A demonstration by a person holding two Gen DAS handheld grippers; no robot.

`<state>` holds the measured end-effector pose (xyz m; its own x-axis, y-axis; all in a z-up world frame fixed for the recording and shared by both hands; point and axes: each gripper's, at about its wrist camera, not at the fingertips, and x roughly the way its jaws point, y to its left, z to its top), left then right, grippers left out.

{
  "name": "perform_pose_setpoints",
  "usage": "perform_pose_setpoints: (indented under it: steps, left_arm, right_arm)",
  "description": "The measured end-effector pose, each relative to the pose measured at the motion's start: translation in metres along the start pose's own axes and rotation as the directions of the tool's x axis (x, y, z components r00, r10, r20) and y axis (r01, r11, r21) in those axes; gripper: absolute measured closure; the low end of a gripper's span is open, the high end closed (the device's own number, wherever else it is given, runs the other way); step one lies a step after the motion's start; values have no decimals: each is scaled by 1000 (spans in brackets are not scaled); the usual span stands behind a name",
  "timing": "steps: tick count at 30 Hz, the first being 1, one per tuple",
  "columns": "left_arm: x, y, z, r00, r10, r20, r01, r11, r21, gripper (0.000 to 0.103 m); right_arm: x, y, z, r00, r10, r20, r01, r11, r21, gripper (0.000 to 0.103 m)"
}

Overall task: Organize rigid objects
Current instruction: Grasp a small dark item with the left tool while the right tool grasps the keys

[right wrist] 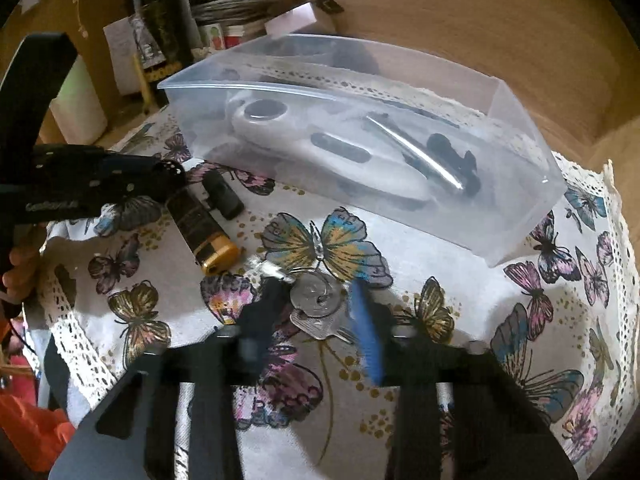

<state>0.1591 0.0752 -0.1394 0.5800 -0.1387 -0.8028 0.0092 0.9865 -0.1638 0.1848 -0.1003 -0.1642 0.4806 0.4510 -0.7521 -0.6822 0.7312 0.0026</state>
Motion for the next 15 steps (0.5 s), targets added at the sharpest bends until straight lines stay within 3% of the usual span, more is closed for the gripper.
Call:
perform_pose_setpoints:
  steps: [4,6,15]
  left_arm:
    - [-2,-2,-2,1000,8,14,-8,1000,7,79]
    - [-7,-3,-3,999,18,34,-18,1000,7,79]
    - [-47,-5,1,986,65,150,-67,998,9,79]
  right_arm:
    - [-5,-1,-3,1000,-12,23,12,1000,7,85]
    - [-12,-3,-5,998,-39,40,39,999,13,98]
    - [-32,-14,-8,995,-34,89,29,998,57,99]
